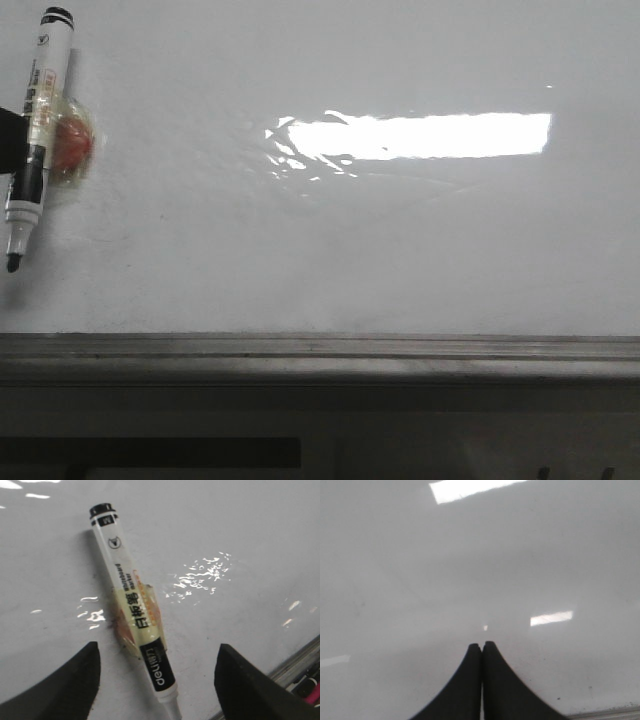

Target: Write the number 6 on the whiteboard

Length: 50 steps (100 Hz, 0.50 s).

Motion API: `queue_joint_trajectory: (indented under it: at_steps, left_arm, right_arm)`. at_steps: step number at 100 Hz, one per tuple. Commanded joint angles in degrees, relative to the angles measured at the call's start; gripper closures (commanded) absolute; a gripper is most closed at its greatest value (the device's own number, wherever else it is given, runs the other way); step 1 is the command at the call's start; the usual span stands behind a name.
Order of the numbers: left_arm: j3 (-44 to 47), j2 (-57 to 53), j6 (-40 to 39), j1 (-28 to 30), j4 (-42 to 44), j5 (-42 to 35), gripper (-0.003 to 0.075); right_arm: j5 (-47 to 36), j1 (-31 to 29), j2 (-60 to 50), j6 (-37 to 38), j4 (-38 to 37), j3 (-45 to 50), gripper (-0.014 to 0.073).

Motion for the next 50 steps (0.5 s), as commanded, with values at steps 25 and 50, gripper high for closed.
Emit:
queue_joint_trajectory:
  at_steps: [25,50]
  left_arm:
    - [-1.5,5.6,-0.5,-1.6,-1.4,-7.7,0.0264]
    - [-1.5,9.1,-0.6,-1.7,-8.4,-8.2,0.0269]
  right_arm:
    - [-4.4,0.1,1.1,-0.5,-0.7,-1.8,0.0657]
    - [-6.7,0.1,1.1,-0.5,-0.7,-1.8,0.0657]
